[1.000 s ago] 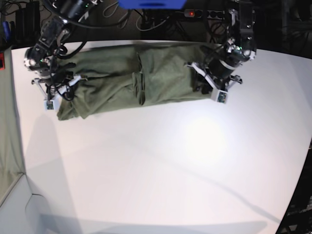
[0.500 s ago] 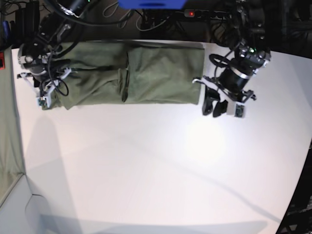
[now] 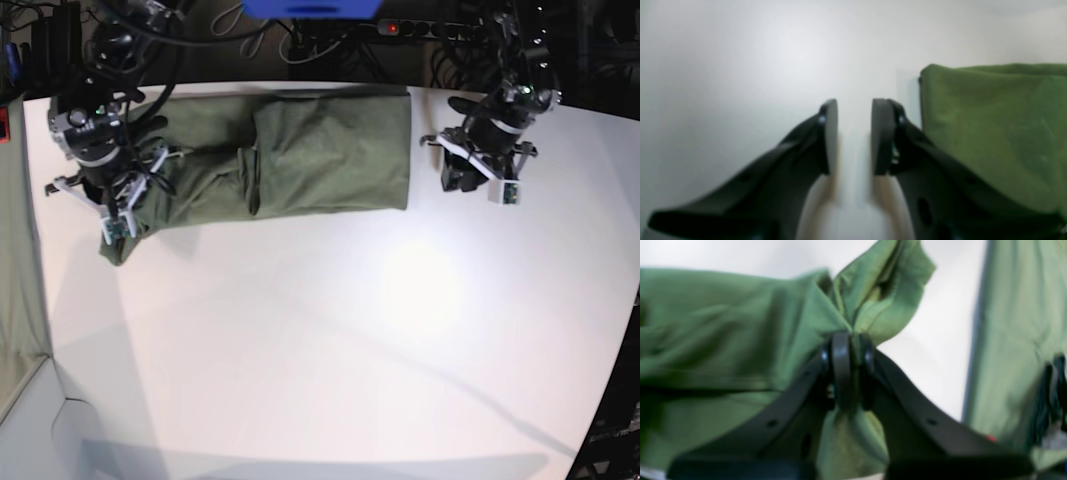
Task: Layout the t-shirt on the table in an organized manner, then fold the t-shirt properly
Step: 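Lift the strip end with the right gripper and fold it toward the left gripper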
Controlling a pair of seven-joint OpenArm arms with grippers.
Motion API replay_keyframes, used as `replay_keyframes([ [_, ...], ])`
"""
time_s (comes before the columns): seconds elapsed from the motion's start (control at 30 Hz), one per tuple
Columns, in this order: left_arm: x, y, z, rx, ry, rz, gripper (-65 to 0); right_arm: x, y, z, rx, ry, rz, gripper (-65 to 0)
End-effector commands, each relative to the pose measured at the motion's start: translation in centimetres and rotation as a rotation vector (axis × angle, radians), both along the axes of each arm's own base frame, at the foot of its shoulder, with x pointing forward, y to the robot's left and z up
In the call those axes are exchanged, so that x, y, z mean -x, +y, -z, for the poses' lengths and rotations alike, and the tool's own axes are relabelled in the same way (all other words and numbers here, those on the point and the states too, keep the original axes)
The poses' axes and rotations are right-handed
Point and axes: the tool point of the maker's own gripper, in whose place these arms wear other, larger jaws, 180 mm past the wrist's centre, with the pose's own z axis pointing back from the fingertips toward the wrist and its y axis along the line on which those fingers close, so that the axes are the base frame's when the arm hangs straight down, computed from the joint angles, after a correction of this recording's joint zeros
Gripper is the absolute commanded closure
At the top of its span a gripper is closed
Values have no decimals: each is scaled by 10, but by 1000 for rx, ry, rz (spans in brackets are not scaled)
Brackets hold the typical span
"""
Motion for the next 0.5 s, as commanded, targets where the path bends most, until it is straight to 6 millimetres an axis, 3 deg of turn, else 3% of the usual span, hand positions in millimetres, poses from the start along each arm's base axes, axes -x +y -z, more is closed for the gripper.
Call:
replay_keyframes([
  [0.0,-8,-1,-12,10,-50,1,-170,-6,13,-10,-28,-56,-36,0],
  [0.23,-7,-2,-10,12,-47,-9,-170,1,85,-10,-171,-79,-222,0],
  [0.33,-7,0,-10,9,-45,-14,-170,4,124,-17,-272,-129,-314,0],
  [0.47,-1,0,-8,7,-34,-15,-170,5,160,-29,-372,-168,-398,0],
])
